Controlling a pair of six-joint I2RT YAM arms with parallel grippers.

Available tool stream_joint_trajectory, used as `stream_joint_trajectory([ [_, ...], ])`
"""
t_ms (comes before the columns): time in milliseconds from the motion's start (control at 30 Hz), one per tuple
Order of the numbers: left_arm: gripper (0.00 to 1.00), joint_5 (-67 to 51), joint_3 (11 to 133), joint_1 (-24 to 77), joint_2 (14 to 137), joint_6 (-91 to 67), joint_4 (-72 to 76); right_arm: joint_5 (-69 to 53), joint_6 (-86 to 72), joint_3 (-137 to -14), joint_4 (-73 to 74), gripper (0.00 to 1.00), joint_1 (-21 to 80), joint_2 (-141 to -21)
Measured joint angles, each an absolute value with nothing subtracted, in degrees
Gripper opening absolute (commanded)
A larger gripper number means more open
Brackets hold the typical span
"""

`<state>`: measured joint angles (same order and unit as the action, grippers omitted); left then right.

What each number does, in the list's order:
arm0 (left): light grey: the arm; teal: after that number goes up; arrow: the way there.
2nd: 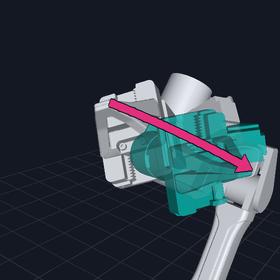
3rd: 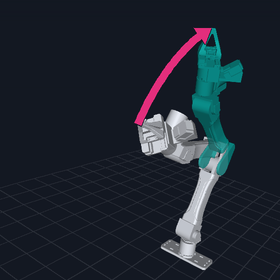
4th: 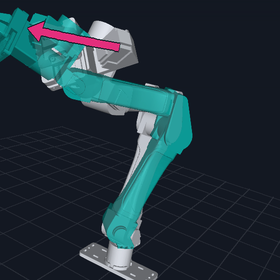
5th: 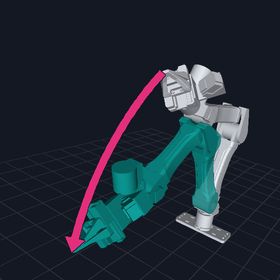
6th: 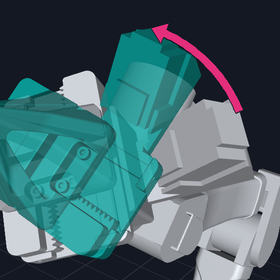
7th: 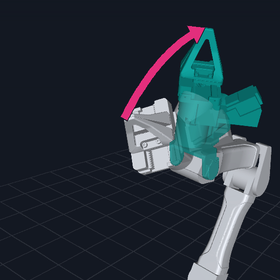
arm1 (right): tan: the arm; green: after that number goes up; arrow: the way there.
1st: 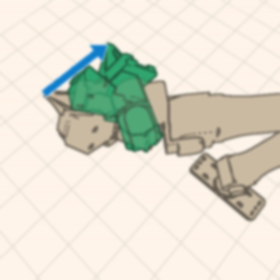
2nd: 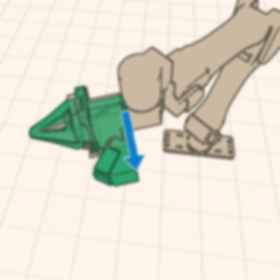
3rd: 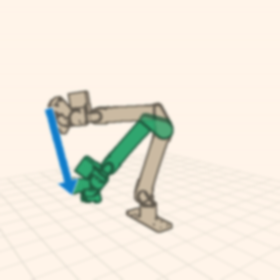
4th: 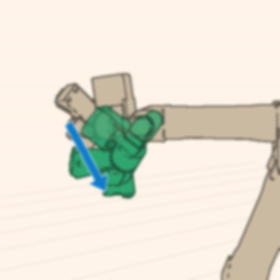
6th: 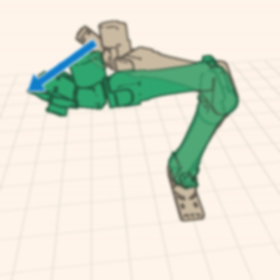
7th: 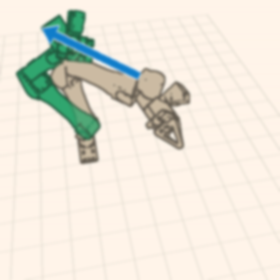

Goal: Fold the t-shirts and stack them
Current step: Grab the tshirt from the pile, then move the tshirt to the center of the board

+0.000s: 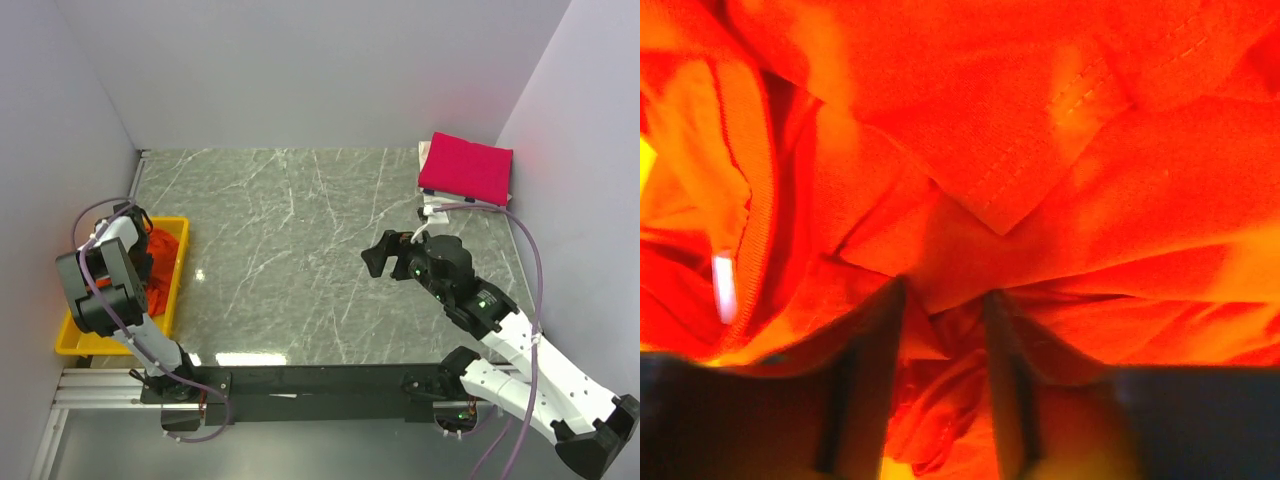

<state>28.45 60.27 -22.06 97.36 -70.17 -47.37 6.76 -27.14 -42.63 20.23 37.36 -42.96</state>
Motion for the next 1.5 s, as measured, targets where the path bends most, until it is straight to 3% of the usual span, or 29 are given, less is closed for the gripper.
stream_joint_trajectory([
  [33,0.06,27.94,60.25,-22.13,97.36,-69.78,-47.00,6.74,-27.14,-42.63,20.16,1.00,37.36,-42.52],
  [67,0.01,27.57,60.23,-22.22,97.38,-69.97,-46.74,6.74,-27.14,-42.63,20.14,1.00,37.36,-42.26],
  [333,0.01,24.29,60.66,-23.70,93.62,-65.54,-47.00,6.11,-27.11,-42.63,20.12,1.00,37.36,-41.71],
  [667,0.01,14.44,77.95,-21.61,68.84,-56.31,-48.36,4.80,-27.14,-42.74,19.38,1.00,37.36,-43.42],
  [1033,0.01,6.66,115.00,10.33,74.17,-50.39,-44.16,5.13,-27.14,-45.08,18.90,1.00,37.36,-43.70],
  [1267,0.01,7.40,111.68,24.97,76.55,-49.10,-42.52,7.49,-27.14,-46.78,17.58,1.00,37.36,-43.70],
  [1300,0.02,7.35,110.02,25.71,76.55,-49.12,-42.33,7.90,-27.16,-46.78,17.50,1.00,37.36,-43.77],
  [1367,0.18,7.35,106.24,26.37,76.95,-49.08,-41.85,8.67,-27.20,-46.78,17.08,1.00,37.36,-44.25],
  [1500,0.69,5.80,98.39,25.19,79.88,-48.86,-37.65,9.58,-27.94,-46.59,15.20,1.00,37.36,-47.51],
])
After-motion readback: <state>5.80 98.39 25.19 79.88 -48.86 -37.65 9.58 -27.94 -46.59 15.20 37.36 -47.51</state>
